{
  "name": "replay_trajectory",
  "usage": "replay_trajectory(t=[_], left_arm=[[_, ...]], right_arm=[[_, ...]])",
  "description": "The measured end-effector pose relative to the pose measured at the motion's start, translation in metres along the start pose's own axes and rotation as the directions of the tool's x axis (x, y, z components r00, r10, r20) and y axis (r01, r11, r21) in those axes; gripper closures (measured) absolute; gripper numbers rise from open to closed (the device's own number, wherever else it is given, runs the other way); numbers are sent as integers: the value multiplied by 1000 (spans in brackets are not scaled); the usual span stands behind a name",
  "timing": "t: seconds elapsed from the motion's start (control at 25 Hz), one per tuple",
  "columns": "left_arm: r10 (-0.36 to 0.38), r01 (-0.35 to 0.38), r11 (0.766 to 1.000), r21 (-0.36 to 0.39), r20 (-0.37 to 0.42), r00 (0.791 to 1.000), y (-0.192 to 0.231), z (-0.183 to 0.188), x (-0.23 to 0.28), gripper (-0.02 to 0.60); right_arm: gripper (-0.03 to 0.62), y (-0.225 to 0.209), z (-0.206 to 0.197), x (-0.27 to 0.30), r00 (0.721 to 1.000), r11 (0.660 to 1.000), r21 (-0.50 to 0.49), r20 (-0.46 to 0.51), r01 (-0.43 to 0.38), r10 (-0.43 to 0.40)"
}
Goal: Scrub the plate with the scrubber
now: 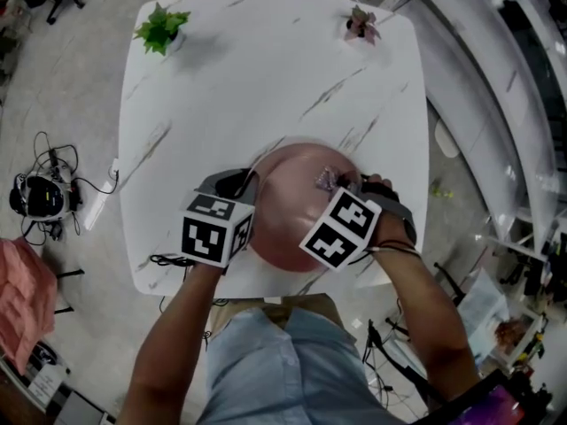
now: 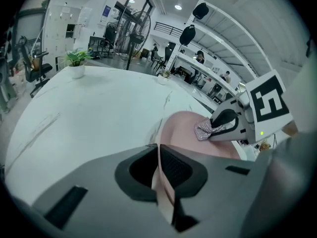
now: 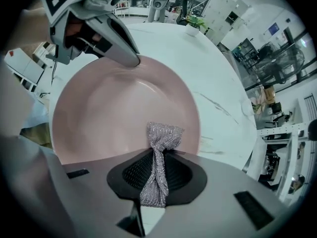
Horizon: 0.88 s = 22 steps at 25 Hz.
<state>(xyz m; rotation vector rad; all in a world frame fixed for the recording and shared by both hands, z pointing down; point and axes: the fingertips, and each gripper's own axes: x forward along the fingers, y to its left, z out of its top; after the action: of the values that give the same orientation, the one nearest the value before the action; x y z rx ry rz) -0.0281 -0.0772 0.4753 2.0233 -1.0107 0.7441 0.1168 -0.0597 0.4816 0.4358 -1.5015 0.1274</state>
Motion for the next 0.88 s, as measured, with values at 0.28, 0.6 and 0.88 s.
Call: replay_trajectory(t=[0.28,0.6,0.88], left_arm=[[-1,1,1000,-11,2,1000,1,0,0,565],[-8,8,1000,-22,-5,1000,0,1,-1,564],[-2,2,1000,-28,-4,1000,1,0,0,565]], right_arm=[[517,-8,31,1,998,998,-59,55,32,-29],[517,13,66,-6,992,989,-146,122,20,-2],[517,47,79,-14,985,976,-216,167,-12,49]])
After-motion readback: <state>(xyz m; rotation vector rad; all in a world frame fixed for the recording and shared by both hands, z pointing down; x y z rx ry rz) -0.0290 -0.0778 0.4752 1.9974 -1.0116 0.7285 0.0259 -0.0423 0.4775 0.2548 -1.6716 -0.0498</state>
